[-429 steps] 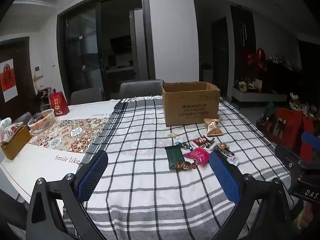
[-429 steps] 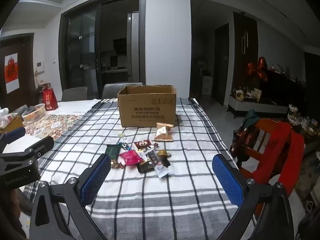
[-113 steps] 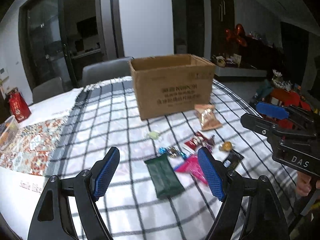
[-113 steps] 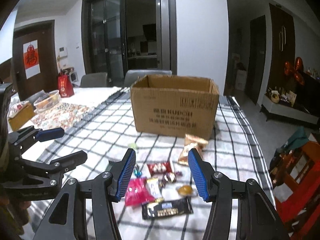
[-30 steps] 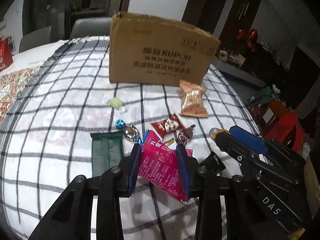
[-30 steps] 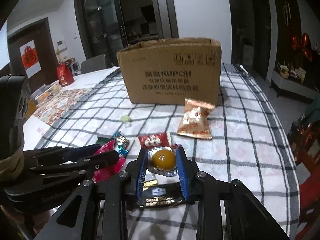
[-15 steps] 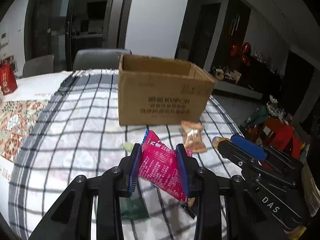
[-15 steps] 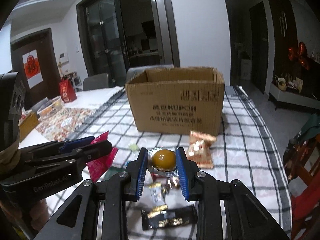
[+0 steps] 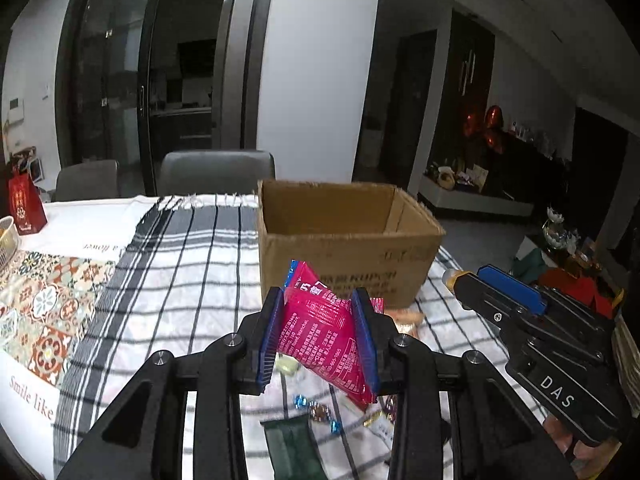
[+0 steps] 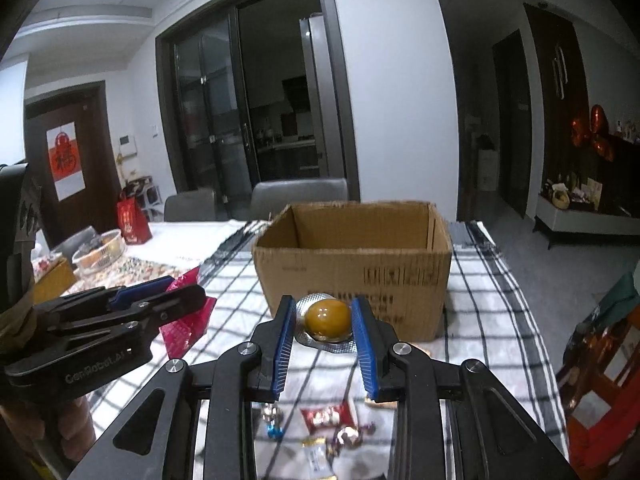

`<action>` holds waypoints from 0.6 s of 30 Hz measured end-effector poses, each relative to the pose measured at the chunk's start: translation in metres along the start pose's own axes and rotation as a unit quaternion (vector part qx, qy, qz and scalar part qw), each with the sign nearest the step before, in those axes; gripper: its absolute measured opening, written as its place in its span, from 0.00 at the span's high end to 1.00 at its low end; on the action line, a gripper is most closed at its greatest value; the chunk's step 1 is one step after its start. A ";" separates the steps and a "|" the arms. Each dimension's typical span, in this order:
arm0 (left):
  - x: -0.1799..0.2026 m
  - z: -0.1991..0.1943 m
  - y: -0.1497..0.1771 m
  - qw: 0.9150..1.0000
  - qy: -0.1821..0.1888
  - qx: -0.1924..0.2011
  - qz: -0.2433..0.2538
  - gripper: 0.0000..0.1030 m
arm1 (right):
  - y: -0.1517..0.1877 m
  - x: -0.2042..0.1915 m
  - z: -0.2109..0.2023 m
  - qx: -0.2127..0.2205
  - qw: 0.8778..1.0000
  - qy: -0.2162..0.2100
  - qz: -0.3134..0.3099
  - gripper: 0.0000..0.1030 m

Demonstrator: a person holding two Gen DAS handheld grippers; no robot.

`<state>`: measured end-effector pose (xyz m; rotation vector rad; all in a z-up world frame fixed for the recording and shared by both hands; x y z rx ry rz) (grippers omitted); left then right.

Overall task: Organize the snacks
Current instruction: 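Carry the pink packet and yellow candy into the box and open both grippers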

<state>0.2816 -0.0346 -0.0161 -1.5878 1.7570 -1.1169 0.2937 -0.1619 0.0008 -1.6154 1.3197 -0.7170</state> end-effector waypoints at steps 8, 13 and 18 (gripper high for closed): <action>0.002 0.007 -0.032 1.000 -0.002 0.022 0.023 0.67 | -0.032 0.006 0.007 0.027 1.000 0.006 -0.005 0.71; 0.004 0.017 -0.054 0.999 -0.003 0.030 0.042 0.67 | -0.052 0.009 0.019 0.036 0.999 0.010 -0.014 0.71; 0.002 0.035 -0.076 0.998 -0.009 0.025 0.050 0.67 | -0.070 0.013 0.037 0.036 0.999 0.010 -0.020 0.71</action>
Point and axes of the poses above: each gripper's, at about its wrist camera, not at the fingertips, and z roughly the way its jaws point, x to its right, y to its underside, the point moved 5 cm from there along z, roughly the way its jaws point, and after that the axes turned 2 degrees about -z, right-handed, at the moved point
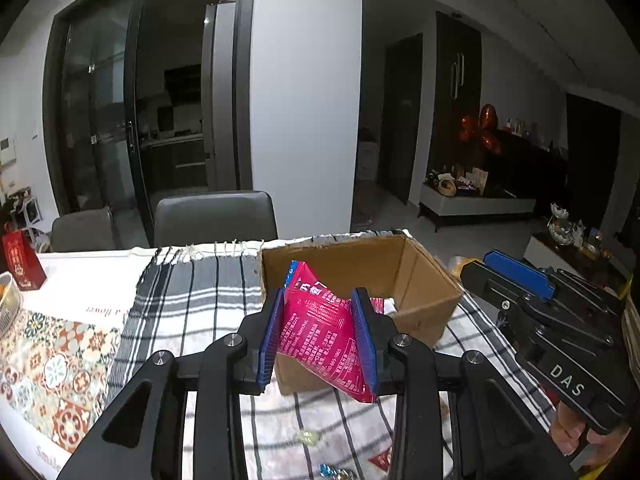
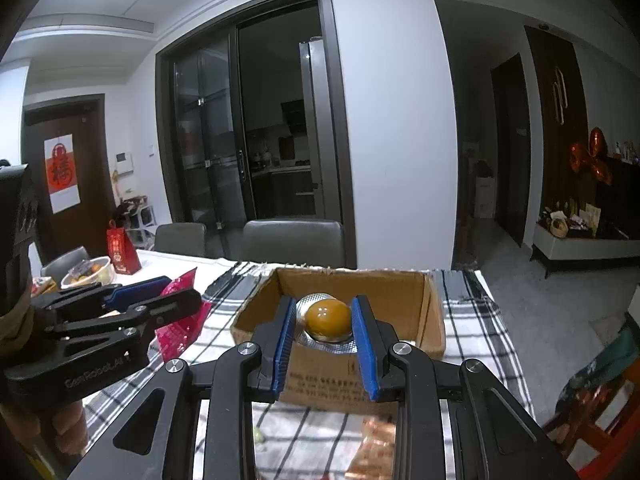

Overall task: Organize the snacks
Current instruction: 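Carry the pink packet and yellow candy into the box and open both grippers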

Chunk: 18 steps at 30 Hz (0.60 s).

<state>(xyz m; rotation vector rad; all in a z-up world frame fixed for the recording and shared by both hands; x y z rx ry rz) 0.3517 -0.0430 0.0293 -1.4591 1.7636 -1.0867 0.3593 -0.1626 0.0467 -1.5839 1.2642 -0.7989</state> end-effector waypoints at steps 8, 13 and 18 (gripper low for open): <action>-0.002 0.039 -0.021 1.000 0.010 -0.020 0.010 0.67 | -0.015 0.017 0.039 -0.019 1.000 0.004 0.001 0.71; -0.004 0.076 -0.028 0.998 0.029 -0.050 0.013 0.67 | -0.018 0.029 0.064 -0.035 0.999 0.015 -0.001 0.71; 0.000 0.103 -0.030 0.997 0.038 -0.073 0.014 0.63 | -0.014 0.036 0.084 -0.053 0.998 0.021 -0.003 0.70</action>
Point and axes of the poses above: each gripper's, at about its wrist camera, not at the fingertips, and z roughly the way its jaws point, x to its right, y to its underside, the point moved 5 cm from there along z, roughly the way its jaws point, and after that the axes turned 2 degrees about -z, right-handed, at the moved point
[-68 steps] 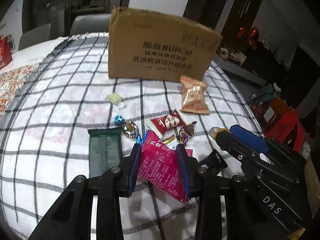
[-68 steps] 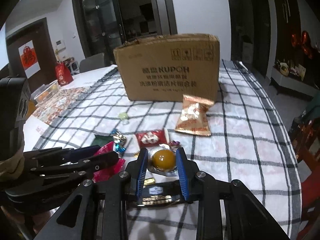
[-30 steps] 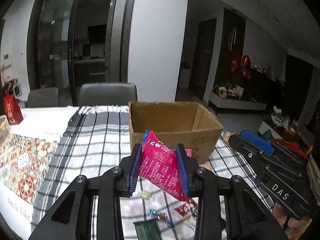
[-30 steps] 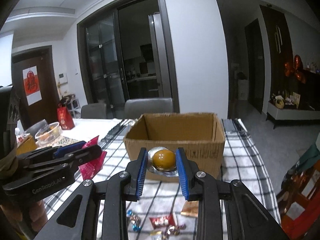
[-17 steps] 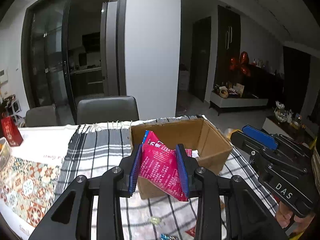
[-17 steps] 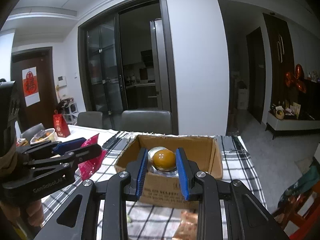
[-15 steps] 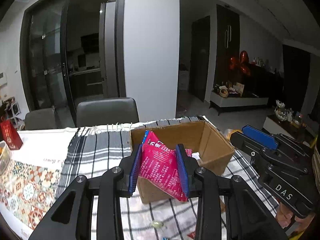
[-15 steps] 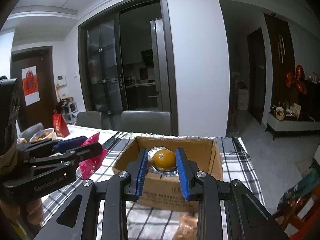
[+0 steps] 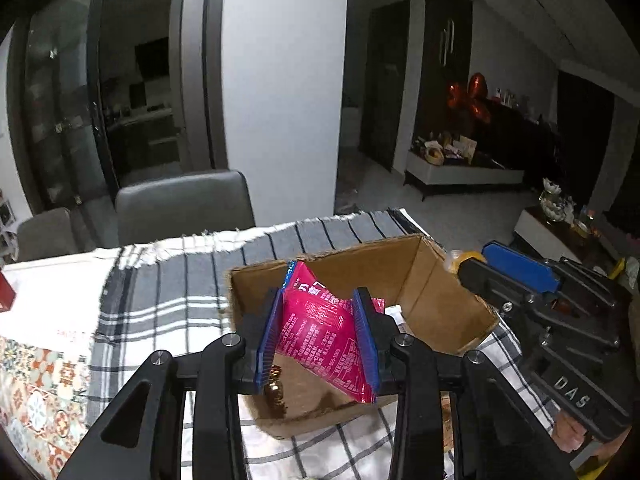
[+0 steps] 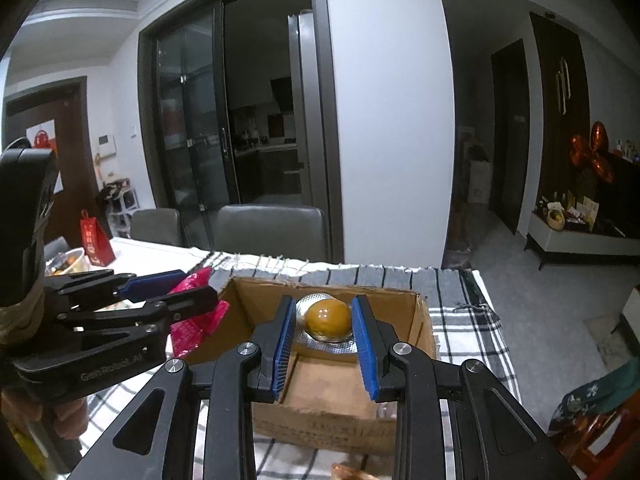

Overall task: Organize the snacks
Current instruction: 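Carry the pink packet and yellow candy into the box and open both grippers, then move both tools back toward the snacks on the table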

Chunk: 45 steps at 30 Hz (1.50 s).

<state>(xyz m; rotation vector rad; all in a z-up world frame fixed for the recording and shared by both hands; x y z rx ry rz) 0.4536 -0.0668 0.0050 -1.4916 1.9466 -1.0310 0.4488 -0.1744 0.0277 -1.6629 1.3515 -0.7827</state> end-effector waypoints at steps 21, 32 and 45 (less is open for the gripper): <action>0.011 -0.087 0.046 0.995 -0.073 0.061 0.027 0.28 | 0.041 -0.012 -0.066 0.013 1.000 0.017 0.015 0.53; 0.012 -0.126 0.099 0.994 -0.088 0.054 0.030 0.27 | 0.076 -0.036 -0.113 0.016 1.000 -0.009 0.000 0.53; 0.013 -0.151 0.168 0.994 -0.103 0.026 0.010 0.26 | 0.133 -0.057 -0.132 -0.033 0.999 -0.027 -0.017 0.53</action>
Point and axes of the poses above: each gripper's, at about its wrist camera, not at the fingertips, and z roughly the way its jaws point, x to its right, y to its underside, the point moved 5 cm from there along z, roughly the way its jaws point, and after that the axes turned 2 degrees about -z, right-handed, at the moved point
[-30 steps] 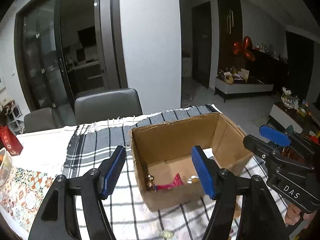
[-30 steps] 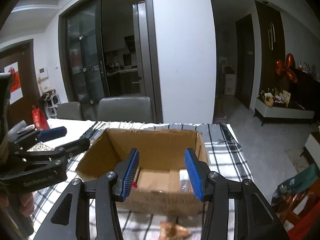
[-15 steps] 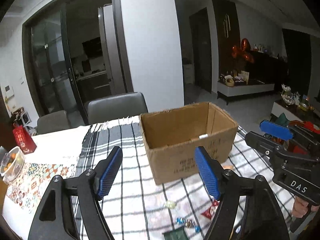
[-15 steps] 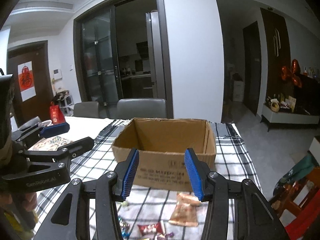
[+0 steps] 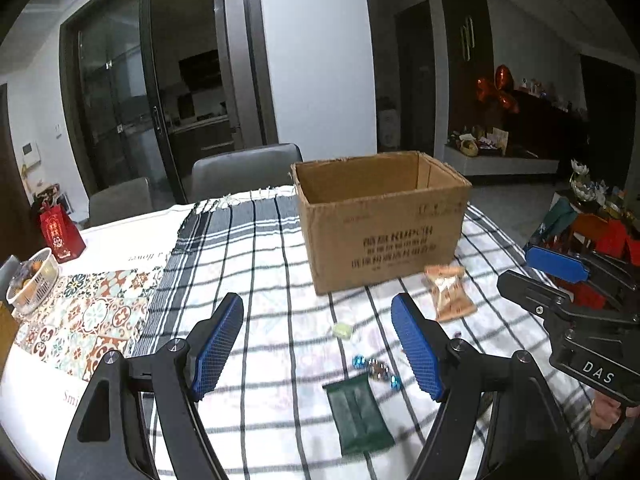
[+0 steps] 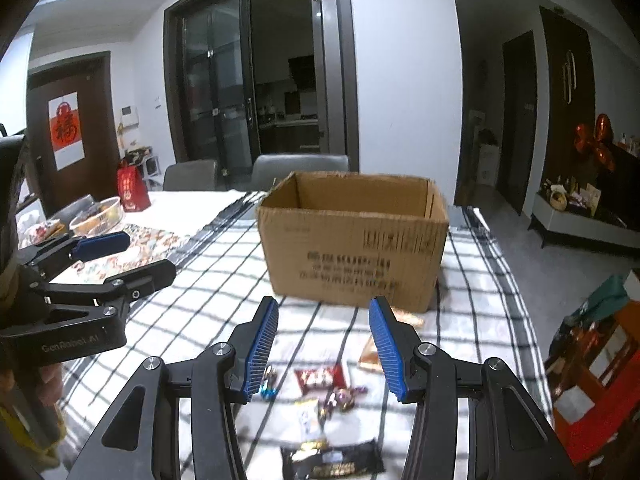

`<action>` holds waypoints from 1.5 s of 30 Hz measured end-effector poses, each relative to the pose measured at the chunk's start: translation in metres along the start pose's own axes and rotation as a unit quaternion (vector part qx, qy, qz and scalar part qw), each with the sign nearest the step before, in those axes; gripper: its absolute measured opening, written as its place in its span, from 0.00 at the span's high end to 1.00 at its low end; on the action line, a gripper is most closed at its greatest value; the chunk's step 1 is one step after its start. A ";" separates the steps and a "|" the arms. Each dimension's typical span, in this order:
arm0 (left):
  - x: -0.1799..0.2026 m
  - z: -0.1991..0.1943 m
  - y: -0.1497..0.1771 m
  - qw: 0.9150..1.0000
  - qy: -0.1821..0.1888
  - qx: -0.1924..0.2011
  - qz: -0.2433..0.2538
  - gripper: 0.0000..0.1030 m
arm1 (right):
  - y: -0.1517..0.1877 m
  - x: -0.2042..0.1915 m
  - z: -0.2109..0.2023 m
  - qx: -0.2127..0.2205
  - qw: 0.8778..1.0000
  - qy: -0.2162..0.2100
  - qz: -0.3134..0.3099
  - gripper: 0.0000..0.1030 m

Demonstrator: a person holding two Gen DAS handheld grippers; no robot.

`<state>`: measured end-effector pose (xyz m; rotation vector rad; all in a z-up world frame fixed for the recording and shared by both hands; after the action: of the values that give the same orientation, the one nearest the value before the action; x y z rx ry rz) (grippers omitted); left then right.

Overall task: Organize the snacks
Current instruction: 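Move both tools back toward the snacks on the table, then close the left gripper on the green packet while the right gripper grasps the white-gold bar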

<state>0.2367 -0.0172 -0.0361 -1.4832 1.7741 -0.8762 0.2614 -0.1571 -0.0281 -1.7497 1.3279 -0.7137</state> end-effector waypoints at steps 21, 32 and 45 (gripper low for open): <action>0.001 0.009 0.070 0.998 0.002 -0.044 -0.037 0.26 | 0.060 -0.023 0.008 -0.052 0.998 -0.012 -0.027 0.54; 0.004 0.040 0.099 0.993 0.017 -0.101 -0.057 0.27 | 0.085 -0.022 0.034 -0.093 0.995 -0.027 -0.027 0.65; 0.014 0.074 0.121 0.986 0.030 -0.147 -0.070 0.36 | 0.099 -0.019 0.063 -0.124 0.991 -0.039 -0.022 0.71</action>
<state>0.2292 -0.0209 -0.1778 -1.8051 1.9257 -0.7582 0.2583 -0.1342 -0.1448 -1.9867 1.3749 -0.5156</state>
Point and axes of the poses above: each gripper's, at about its wrist camera, not at the fingertips, and z roughly the way its jaws point, x to its right, y to its underside, the point moved 5 cm from there along z, roughly the way its jaws point, and after that the axes turned 2 degrees about -z, right-handed, at the moved point
